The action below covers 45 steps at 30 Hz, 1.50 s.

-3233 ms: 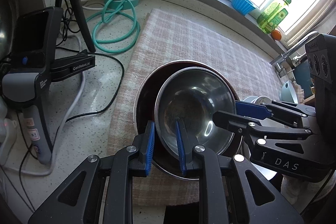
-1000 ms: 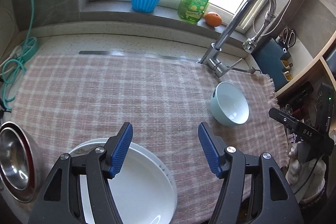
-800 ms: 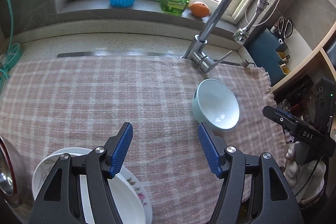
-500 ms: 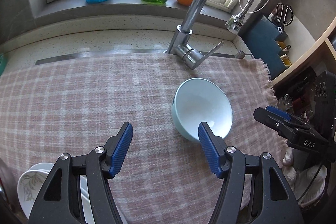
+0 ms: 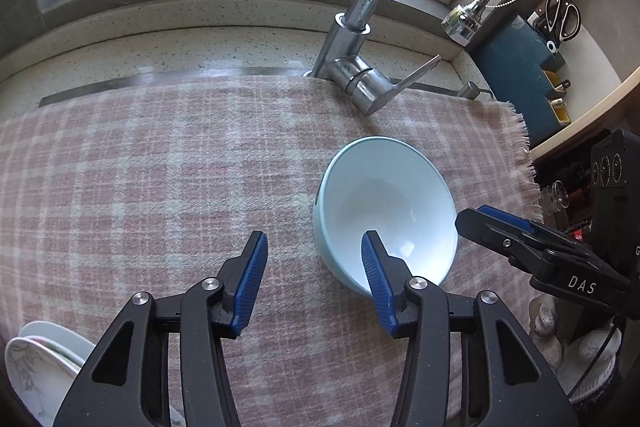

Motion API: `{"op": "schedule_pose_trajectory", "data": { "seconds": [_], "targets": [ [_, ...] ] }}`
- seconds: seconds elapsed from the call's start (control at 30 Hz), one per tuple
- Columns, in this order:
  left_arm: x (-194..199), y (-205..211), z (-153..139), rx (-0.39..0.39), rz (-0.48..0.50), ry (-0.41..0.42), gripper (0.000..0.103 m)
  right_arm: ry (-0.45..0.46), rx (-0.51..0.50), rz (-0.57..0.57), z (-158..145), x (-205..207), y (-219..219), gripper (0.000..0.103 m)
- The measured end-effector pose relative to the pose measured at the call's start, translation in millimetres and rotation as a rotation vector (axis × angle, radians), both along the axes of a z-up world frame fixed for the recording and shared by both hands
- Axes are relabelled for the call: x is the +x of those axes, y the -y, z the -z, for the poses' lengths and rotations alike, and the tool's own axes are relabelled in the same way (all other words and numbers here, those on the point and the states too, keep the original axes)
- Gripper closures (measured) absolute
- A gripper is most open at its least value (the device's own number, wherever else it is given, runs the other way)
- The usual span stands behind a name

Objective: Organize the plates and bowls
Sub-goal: 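Close the right gripper on the pale blue bowl rim, then lift the pale blue bowl and carry it toward the plate stack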

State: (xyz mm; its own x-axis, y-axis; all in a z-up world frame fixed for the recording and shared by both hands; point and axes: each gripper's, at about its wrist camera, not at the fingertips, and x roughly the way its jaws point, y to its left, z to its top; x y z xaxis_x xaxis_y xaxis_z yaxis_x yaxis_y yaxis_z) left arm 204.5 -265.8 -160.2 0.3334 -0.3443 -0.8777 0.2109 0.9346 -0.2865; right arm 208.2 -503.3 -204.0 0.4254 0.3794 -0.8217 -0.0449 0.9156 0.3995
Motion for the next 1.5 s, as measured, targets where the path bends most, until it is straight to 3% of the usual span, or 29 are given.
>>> {"op": "schedule_pose_trajectory", "data": {
  "seconds": [0.07,0.23,0.4,0.5,1.03,1.5],
  "targets": [
    [0.6,1.2,1.6,-0.005,0.0,-0.007,0.068,-0.018,0.011,-0.006,5.3,3.6,-0.8,0.046],
    [0.4,3.7,4.1,-0.013,0.0,-0.014,0.084,-0.053,0.051,-0.01,14.8,9.6,2.1,0.066],
    [-0.6,7.7,4.0,-0.025,0.006,-0.009,0.09,-0.057,0.059,-0.039,15.9,11.2,0.4,0.079],
    [-0.3,10.9,3.7,-0.026,0.009,-0.004,0.091,-0.059,0.063,-0.059,15.1,12.3,-4.0,0.092],
    [-12.6,3.0,-17.2,-0.048,-0.038,0.034,0.091,-0.02,0.048,-0.096,-13.9,4.5,-13.0,0.092],
    [-45.7,-63.6,-49.9,-0.101,-0.073,0.095,0.091,0.041,0.046,-0.131,-55.9,-29.0,-76.4,0.092]
  ]
}}
